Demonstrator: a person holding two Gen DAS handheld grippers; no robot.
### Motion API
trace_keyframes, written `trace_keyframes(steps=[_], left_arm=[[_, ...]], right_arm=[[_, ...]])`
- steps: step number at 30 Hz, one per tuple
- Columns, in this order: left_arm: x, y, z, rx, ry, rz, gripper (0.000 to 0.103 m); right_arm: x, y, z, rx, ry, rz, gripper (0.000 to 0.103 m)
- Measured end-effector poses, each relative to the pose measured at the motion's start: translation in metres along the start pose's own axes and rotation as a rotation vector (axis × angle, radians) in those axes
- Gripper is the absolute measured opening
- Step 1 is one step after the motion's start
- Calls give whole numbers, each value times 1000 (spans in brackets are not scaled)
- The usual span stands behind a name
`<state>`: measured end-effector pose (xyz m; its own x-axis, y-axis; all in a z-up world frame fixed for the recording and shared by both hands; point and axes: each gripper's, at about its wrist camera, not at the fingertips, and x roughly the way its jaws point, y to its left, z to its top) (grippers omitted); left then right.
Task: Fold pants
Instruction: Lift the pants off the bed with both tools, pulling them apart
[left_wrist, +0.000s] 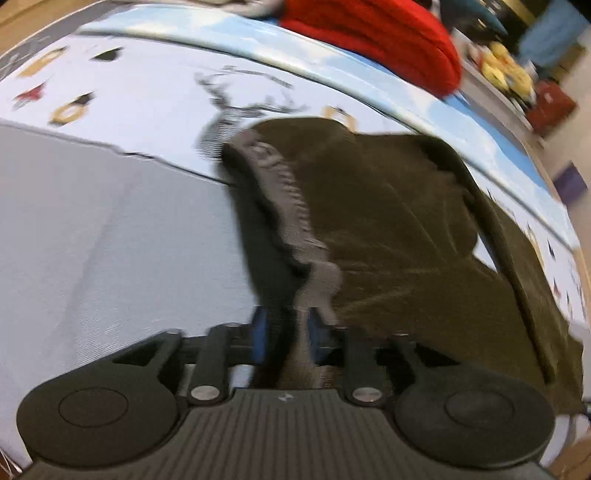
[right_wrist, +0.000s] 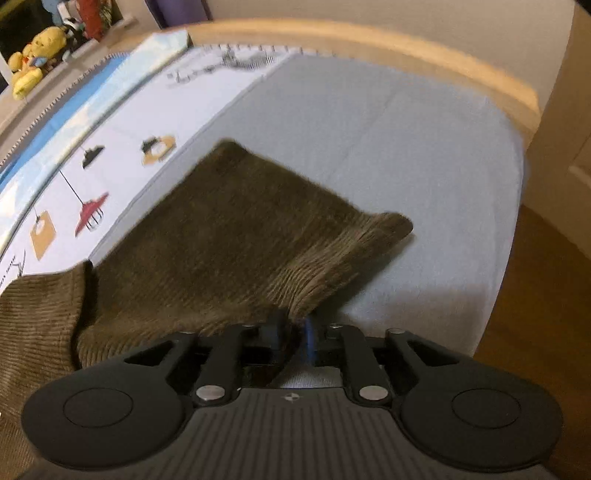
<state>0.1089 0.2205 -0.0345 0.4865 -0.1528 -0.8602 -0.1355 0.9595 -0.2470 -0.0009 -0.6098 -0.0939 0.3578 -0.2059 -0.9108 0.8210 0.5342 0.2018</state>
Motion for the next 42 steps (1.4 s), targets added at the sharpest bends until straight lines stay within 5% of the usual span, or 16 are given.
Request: trace_keyframes(steps=[6, 11, 14, 18, 22, 26, 29, 32, 38, 42], left_arm=[[46, -28, -2, 35, 103, 58, 72], [71, -40, -5, 101, 171, 125, 73], [72, -54, -10, 226, 156, 157, 50], [51, -55, -9, 264, 102, 138, 29], [14, -50, -8, 286, -17, 112, 27], [-7, -33, -17, 286, -36, 194, 27], [2, -12, -23, 238, 99, 257, 27], [10, -13, -30, 281, 181, 272, 28], [6, -17, -35, 280, 182, 282, 46], [11, -15, -26, 261, 158, 336, 68]], right_arm=[[25, 3, -4, 32, 85, -1, 48], [32, 8, -1, -23, 90, -10, 46], [28, 7, 3, -51, 56, -16, 9], [0, -5, 13, 3, -70, 51, 7], [-20, -6, 18, -17, -129, 111, 7], [-6, 2, 5, -160, 51, 69, 7], [6, -11, -3, -138, 189, 32, 6], [5, -17, -5, -158, 206, -6, 6], [-1, -18, -1, -109, 216, -7, 8], [-29, -16, 3, -140, 72, -98, 18]])
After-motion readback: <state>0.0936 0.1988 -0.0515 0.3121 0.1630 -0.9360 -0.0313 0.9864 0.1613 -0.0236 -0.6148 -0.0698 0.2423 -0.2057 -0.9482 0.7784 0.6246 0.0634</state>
